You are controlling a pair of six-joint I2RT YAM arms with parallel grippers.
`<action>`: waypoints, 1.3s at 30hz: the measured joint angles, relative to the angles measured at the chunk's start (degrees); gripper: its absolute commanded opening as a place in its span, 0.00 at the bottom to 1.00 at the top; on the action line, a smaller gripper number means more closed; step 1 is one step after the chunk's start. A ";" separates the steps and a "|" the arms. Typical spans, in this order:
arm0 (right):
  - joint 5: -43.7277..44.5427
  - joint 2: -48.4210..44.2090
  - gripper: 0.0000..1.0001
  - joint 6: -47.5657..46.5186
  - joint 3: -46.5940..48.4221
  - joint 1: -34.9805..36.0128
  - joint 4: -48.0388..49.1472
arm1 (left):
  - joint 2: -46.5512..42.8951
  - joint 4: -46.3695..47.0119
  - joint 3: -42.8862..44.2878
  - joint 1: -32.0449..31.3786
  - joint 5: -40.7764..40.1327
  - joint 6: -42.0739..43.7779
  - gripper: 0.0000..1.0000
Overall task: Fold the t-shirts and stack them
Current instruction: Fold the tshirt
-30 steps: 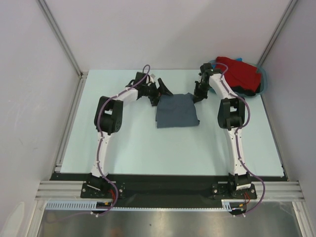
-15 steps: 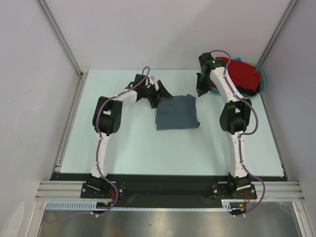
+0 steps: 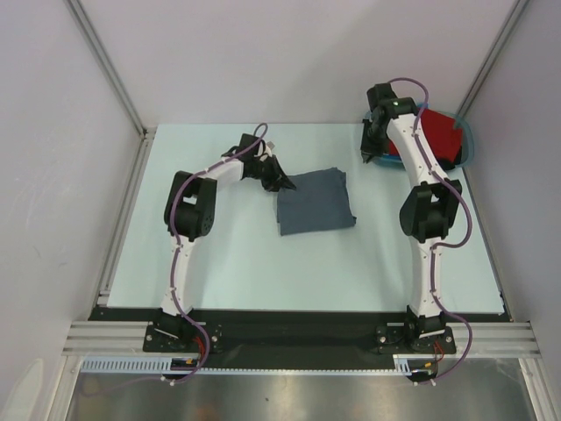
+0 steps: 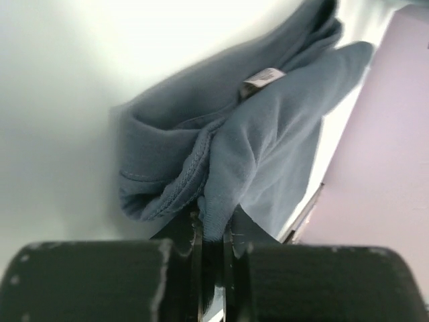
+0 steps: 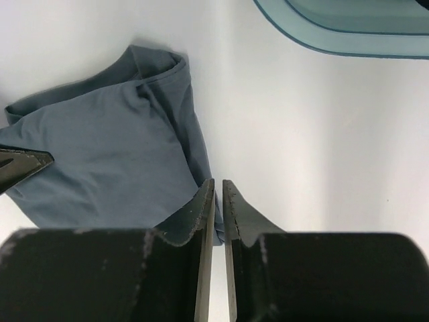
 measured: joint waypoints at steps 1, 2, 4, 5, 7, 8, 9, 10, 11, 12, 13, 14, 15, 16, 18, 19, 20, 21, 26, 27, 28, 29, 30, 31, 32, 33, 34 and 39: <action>-0.04 0.00 0.15 0.00 -0.04 -0.11 0.00 | 0.00 -0.48 -0.09 0.09 -0.31 0.48 0.00; -0.04 0.00 0.15 0.00 -0.04 -0.24 0.02 | -0.02 -0.76 -0.42 0.31 -0.50 1.07 0.00; -0.13 0.00 0.16 0.00 -0.04 -0.42 0.02 | -0.96 -1.20 -2.34 0.83 -1.07 2.32 0.00; -0.33 0.00 0.15 0.00 -0.04 -0.48 0.00 | -1.70 -1.68 -3.50 1.16 -1.25 2.97 0.00; -0.70 -0.02 0.16 0.00 -0.31 -0.50 0.02 | -3.17 -2.89 -5.27 2.03 -1.51 3.98 0.00; -0.90 -0.02 0.16 0.00 -0.44 -0.50 0.02 | -3.85 -3.48 -6.05 2.58 -1.75 4.59 0.00; -1.09 -0.02 0.16 0.00 -0.79 -0.44 0.09 | -4.61 -4.15 -6.88 3.21 -2.01 5.20 0.00; -1.46 -0.02 0.16 0.00 -1.25 -0.44 0.07 | -5.38 -4.79 -7.69 3.91 -2.23 5.97 0.00; -1.95 -0.02 0.16 0.00 -1.64 -0.44 0.04 | -6.10 -5.64 -8.35 4.59 -2.51 6.54 0.00; -2.38 -0.02 0.16 0.00 -2.03 -0.39 0.04 | -6.67 -6.36 -8.81 5.31 -2.86 7.13 0.00; -2.78 -0.02 0.16 0.00 -2.29 -0.33 0.00 | -7.08 -6.88 -9.03 5.79 -3.15 7.52 0.00; -3.32 -0.02 0.16 0.00 -2.54 -0.31 0.00 | -7.52 -7.34 -9.33 6.38 -3.48 7.93 0.00; -3.85 -0.02 0.17 0.00 -2.67 -0.26 0.00 | -7.93 -7.69 -9.64 6.82 -3.78 8.31 0.00; -4.35 -0.02 0.17 -0.02 -2.71 -0.22 0.04 | -8.37 -8.04 -9.99 7.19 -4.11 8.55 0.00; -5.79 -0.02 0.20 -0.02 -2.84 -0.15 0.07 | -9.57 -8.26 -11.13 7.69 -4.96 8.96 0.21; -6.56 -0.02 0.22 -0.02 -3.06 -0.11 0.13 | -10.23 -8.48 -11.63 7.82 -5.20 9.25 0.91; -7.54 -0.02 0.23 -0.04 -3.30 -0.07 0.15 | -10.71 -8.63 -11.82 7.85 -5.46 9.64 1.00; -8.57 0.00 0.28 -0.07 -3.63 0.00 0.20 | -11.06 -8.61 -11.82 7.87 -5.64 9.53 1.00; -13.05 1.22 0.31 -0.37 -4.33 0.39 0.26 | -12.04 -8.02 -11.41 7.82 -6.12 9.09 1.00; -14.27 1.88 0.31 -0.42 -4.33 0.46 0.33 | -12.04 -8.04 -11.10 7.82 -6.64 9.09 1.00; -14.71 2.19 0.31 -0.42 -4.33 0.50 0.35 | -12.07 -8.22 -10.80 7.82 -7.10 9.07 1.00; -15.50 2.67 0.31 -0.39 -4.33 0.55 0.44 | -12.22 -8.72 -10.23 7.82 -8.41 8.98 1.00; -16.33 3.37 0.31 -0.39 -4.33 0.61 0.63 | -12.50 -9.18 -9.75 7.82 -9.77 8.87 1.00; -17.18 4.13 0.30 -0.39 -4.33 0.72 0.81 | -13.07 -9.84 -9.49 7.82 -11.17 8.76 1.00; -17.92 5.05 0.30 -0.39 -4.33 0.90 0.96 | -13.86 -10.60 -9.49 7.82 -12.33 8.68 1.00; -18.62 6.10 0.29 -0.37 -4.33 0.98 1.01 | -14.93 -11.80 -9.49 7.82 -13.79 8.48 1.00; -19.06 7.10 0.29 -0.35 -4.33 1.11 0.98 | -16.13 -12.92 -9.49 7.82 -15.15 8.28 1.00; -20.17 10.58 0.29 -0.31 -4.35 1.97 0.90 | -23.02 -18.40 -10.47 7.76 -20.04 7.85 1.00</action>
